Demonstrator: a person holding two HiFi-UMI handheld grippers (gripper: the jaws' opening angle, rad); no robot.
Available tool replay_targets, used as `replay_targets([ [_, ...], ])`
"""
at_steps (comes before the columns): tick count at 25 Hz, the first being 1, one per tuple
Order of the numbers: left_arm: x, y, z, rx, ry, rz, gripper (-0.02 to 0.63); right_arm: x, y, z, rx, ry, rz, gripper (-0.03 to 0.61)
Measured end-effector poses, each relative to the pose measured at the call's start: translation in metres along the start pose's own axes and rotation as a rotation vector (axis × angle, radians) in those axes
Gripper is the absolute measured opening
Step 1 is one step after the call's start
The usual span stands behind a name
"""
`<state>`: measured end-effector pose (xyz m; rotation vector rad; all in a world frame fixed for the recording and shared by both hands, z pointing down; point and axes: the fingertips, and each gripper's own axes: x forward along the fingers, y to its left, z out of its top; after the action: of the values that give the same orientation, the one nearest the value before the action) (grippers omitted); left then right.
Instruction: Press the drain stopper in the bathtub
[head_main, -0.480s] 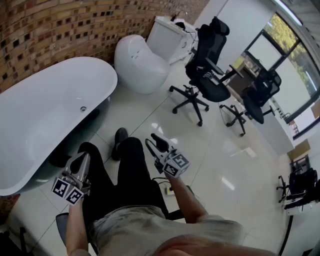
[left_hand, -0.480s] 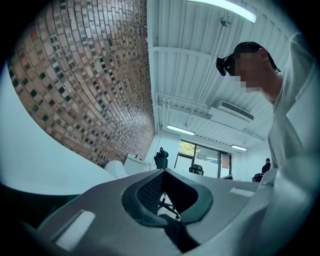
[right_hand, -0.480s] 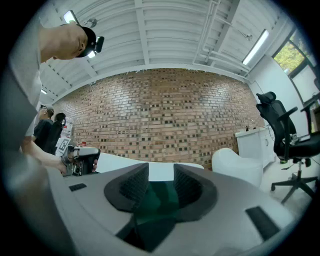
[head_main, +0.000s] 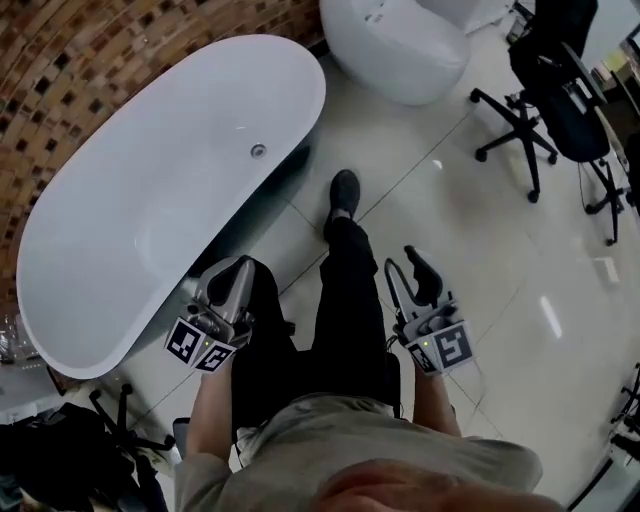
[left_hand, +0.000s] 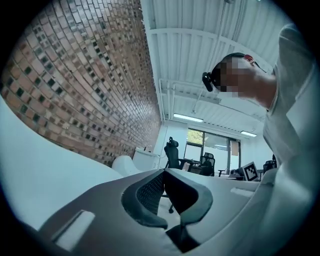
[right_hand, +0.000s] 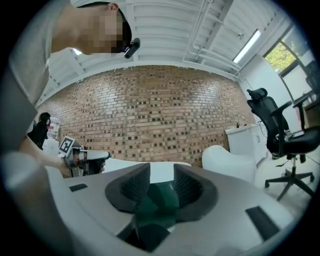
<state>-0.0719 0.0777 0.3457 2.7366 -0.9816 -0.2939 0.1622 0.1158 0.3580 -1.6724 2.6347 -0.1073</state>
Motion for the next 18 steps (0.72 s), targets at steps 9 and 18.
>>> replay_targets([
  [9, 0.038, 0.017, 0.029, 0.112, -0.097, 0.111, 0.0, 0.09, -0.045, 0.01, -0.238, 0.043, 0.217, 0.147],
  [18, 0.016, 0.011, 0.05, 0.229, -0.205, 0.423, 0.0, 0.203, -0.038, 0.012, -0.25, 0.003, 0.67, 0.147],
])
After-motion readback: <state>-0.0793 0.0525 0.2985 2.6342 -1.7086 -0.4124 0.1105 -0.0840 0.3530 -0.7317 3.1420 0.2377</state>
